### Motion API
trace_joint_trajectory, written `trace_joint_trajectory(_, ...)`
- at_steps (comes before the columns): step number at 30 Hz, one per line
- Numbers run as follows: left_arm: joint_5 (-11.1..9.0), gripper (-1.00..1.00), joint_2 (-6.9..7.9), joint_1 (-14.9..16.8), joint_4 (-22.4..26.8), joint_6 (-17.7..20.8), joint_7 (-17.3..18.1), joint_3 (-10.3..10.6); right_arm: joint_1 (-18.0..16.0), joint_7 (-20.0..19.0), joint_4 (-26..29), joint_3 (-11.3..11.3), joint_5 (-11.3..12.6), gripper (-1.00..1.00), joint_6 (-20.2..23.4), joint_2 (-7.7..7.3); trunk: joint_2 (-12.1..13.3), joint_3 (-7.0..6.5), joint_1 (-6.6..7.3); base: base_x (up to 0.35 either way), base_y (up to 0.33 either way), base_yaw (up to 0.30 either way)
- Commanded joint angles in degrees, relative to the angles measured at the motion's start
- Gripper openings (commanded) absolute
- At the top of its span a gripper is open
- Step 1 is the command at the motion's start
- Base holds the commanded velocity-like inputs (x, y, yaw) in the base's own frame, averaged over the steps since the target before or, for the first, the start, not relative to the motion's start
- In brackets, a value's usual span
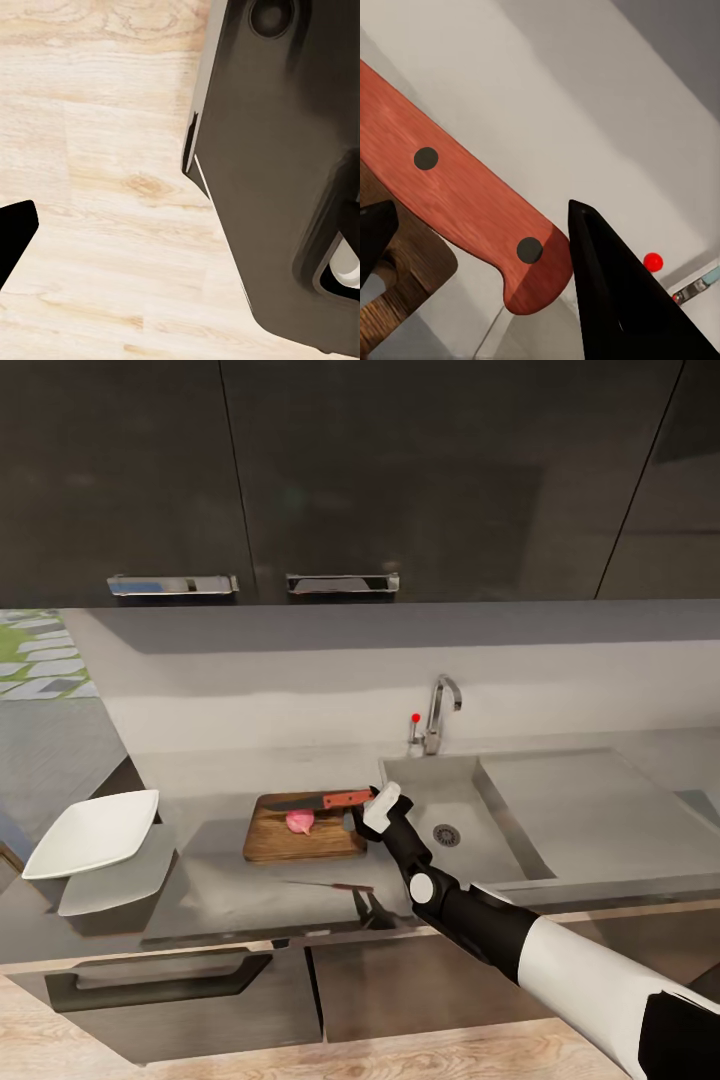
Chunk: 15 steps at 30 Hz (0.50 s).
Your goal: In the kitchen, take the Vidalia onion out of the sink, dice it on the chopping board with the paring knife, put the diced onion into the bowl on the countertop, then place both the paring knife and the chopping board into the sink.
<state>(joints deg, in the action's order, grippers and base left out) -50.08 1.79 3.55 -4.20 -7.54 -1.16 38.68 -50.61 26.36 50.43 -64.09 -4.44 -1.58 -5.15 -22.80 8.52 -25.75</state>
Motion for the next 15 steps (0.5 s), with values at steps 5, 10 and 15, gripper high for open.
trace_joint_trajectory(5,-0.1,1.0,-0.03,0.05,-0.11,-0.2,-0.07,0.36,-0.1,0.27,-2.37,-0.21,-0.13,-1.0,0.0,1.25,-0.12,0.12,-0.03,0.0,0.0,0.0)
trace_joint_trajectory(10,-0.1,1.0,-0.03,0.05,-0.11,-0.2,-0.02,0.36,-0.1,0.27,-5.36,-0.17,-0.2,-1.0,-0.04,2.96,-0.12,0.12,-0.03,0.0,0.0,0.0)
trace_joint_trajectory(15,-0.1,1.0,-0.03,0.05,-0.11,-0.2,0.01,0.41,-0.1,0.27,-5.93,-0.16,-0.22,-1.0,-0.04,3.24,-0.12,0.12,-0.03,0.024,0.0,0.0)
